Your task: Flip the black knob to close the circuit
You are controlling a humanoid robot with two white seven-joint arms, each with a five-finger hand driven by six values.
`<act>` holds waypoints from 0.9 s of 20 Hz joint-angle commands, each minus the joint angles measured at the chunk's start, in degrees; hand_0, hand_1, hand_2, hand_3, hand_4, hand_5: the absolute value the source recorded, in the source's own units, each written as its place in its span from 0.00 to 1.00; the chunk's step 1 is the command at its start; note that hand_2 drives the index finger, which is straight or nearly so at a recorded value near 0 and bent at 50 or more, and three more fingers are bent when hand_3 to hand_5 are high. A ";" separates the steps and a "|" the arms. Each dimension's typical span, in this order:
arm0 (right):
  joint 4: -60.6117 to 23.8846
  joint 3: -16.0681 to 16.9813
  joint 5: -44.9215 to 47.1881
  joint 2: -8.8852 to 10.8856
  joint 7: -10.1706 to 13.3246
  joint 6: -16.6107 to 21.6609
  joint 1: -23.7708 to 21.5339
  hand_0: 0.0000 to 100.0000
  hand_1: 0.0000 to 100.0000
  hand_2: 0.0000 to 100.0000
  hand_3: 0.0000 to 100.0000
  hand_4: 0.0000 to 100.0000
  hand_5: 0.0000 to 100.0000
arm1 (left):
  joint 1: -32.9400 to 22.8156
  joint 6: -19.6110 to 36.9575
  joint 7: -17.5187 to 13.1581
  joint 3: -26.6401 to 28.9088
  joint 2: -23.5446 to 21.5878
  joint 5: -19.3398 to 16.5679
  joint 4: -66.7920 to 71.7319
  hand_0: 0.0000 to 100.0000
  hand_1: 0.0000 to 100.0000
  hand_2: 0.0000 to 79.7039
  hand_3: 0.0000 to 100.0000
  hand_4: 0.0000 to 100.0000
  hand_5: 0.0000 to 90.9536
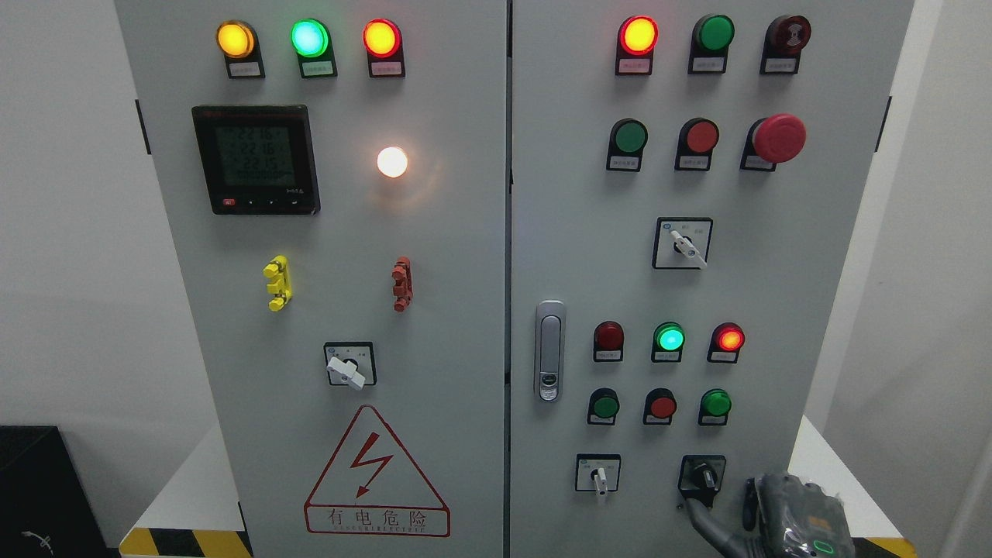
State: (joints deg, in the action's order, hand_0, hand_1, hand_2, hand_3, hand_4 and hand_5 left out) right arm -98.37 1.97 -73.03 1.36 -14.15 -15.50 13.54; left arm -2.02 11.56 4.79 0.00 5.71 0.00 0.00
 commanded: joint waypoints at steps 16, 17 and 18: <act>-10.61 -0.74 3.67 -1.79 0.00 0.03 -7.29 0.00 0.11 0.76 0.91 0.72 0.73 | 0.00 0.04 0.05 -1.14 0.00 -1.14 1.23 0.00 0.00 0.00 0.00 0.00 0.00; -11.49 -0.74 4.82 -2.24 0.00 0.03 -8.08 0.00 0.11 0.73 0.89 0.70 0.72 | 0.00 0.04 0.05 -1.14 0.00 -1.23 1.23 0.00 0.00 0.00 0.00 0.00 0.00; -12.45 -0.74 6.05 -2.68 0.09 0.03 -9.04 0.00 0.11 0.73 0.89 0.70 0.71 | 0.00 -0.05 0.05 -1.14 0.00 -1.23 1.23 0.00 0.00 0.00 0.00 0.00 0.00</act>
State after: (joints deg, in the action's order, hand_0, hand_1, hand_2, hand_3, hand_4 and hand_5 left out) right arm -104.59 0.38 -70.86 0.27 -14.01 -15.65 7.88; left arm -2.02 11.56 4.79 0.00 5.71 0.00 0.00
